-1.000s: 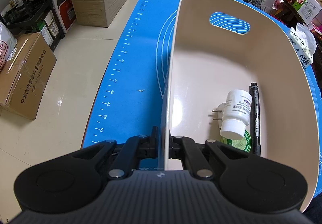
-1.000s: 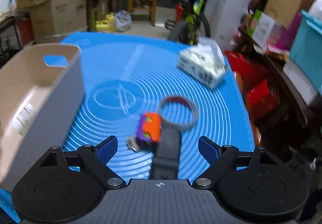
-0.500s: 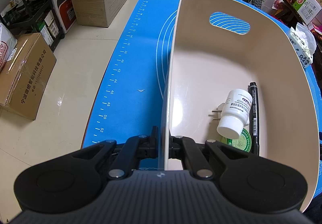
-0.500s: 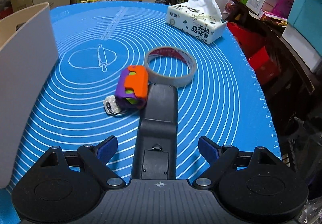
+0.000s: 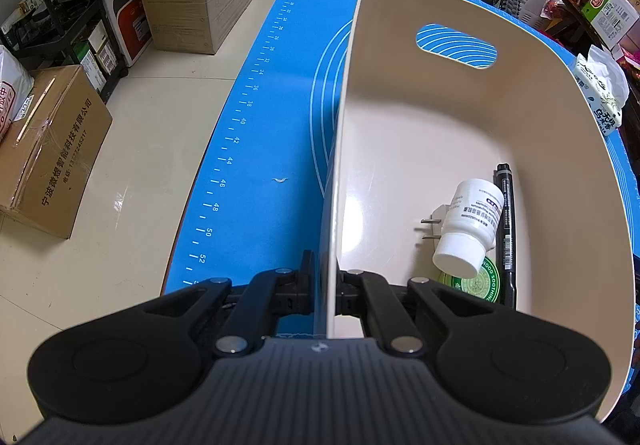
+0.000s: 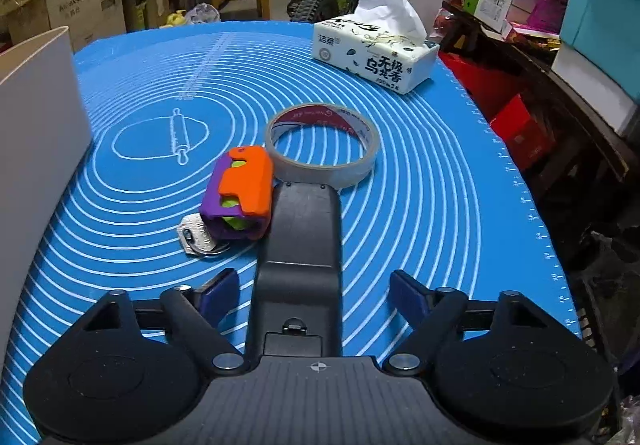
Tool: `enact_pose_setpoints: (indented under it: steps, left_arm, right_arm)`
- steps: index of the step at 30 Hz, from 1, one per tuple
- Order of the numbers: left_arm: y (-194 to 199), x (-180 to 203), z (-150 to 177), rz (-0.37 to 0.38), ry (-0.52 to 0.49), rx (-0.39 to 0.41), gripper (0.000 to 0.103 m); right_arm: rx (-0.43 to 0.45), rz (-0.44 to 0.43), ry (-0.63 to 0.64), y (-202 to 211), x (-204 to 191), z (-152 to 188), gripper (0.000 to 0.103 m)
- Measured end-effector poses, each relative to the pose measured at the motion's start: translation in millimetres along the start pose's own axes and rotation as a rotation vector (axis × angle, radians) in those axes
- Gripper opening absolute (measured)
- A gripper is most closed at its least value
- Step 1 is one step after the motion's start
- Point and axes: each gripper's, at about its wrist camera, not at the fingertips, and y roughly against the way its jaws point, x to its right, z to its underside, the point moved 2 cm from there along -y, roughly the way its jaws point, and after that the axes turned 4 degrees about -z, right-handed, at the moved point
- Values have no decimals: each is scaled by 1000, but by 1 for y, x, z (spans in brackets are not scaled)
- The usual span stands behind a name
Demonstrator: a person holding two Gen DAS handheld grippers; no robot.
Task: Organize rigid objects
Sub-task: 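Move the right tool to the black TV remote and grasp it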
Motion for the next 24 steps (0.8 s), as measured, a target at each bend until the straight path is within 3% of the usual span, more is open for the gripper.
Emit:
enact_pose_setpoints:
  steps: [2,4,8,24]
  left_arm:
    - [0,0,0,0,0,0,6]
    - [0,0,0,0,0,0,6]
    - [0,0,0,3,1,0,6]
    - [0,2,-1,-1,0,1,6]
  right_arm:
    - [6,-18,4,1,-2,1,74]
    - [6,-44,5,2,-4,0,60]
    - [10,-64,26,2,-7,0,54]
    - [93,-35,50,26,-18,-10,53]
